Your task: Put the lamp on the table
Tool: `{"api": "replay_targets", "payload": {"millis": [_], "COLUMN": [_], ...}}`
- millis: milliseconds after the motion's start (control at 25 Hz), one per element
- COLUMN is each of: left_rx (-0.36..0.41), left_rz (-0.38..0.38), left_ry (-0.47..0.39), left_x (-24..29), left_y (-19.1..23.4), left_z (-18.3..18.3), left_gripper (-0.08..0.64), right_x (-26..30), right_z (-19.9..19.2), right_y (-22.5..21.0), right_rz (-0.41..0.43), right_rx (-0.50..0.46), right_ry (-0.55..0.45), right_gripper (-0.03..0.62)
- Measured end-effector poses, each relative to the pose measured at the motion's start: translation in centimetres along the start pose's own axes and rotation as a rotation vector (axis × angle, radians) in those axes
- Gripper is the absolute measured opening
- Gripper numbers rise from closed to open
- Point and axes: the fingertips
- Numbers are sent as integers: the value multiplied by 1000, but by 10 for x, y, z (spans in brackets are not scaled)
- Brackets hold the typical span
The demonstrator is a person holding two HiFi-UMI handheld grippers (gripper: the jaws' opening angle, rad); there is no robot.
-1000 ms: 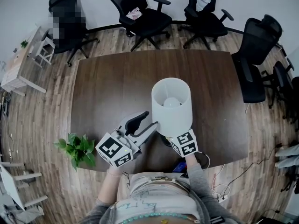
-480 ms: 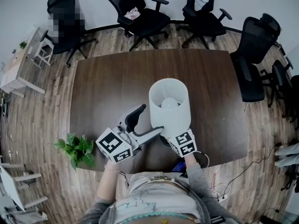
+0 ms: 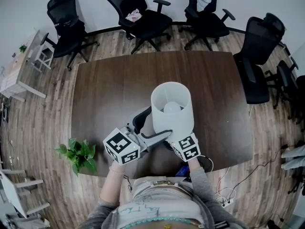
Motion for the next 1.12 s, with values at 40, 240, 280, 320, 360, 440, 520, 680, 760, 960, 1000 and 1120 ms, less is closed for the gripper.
{"api": "replay_targets", "payload": {"millis": [40,240,280,320,360,440,520,680,760,960,1000,1120], "left_rx": [3,3,3,2,1,-1,-4,-3,-1,1,2,3], "left_rz": [-1,-1,0,1,1,2,4,8,7,8,7,7], "left_ry": [2,-2,-3,-4,-4,-5,-9,-16,-16,-15,-15,-13], "left_x": [1,2,2,2,3,3,2,3,3,4,5,6], "left_y": [0,-1,-1,-1,0,0,1,0,0,-2,-3,-3], "left_z": [0,-1,0,0,0,-1,-1,-1,-2,-2,-2,0], "left_gripper": [442,440,440,440,439,439,439,439,439,439,439,439], "right_x": [0,-1,-1,-1,-1,0,1,1,1,-3,-4,-6], "right_z": [0,0,0,0,0,-1,0,-1,-4,-5,-5,-5], "right_y": [-1,-1,-1,-1,-2,-3,-2,-2,-2,0,0,0], "right_rz": [2,2,2,2,2,2,3,6,10,20,20,21], "right_rx": [0,5,5,4,3,3,2,7,8,9,9,10], "right_ry": [-2,-6,-7,-8,-8,-7,-6,-9,-2,-10,-12,-12], "right_gripper": [34,34,34,34,34,34,34,34,35,35,37,48]}}
Point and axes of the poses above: the fingertips, and each gripper's own axes: x forward along the fingers, y to its left, z out of its top, and after that the axes turned 15 degrees about y, right-handed
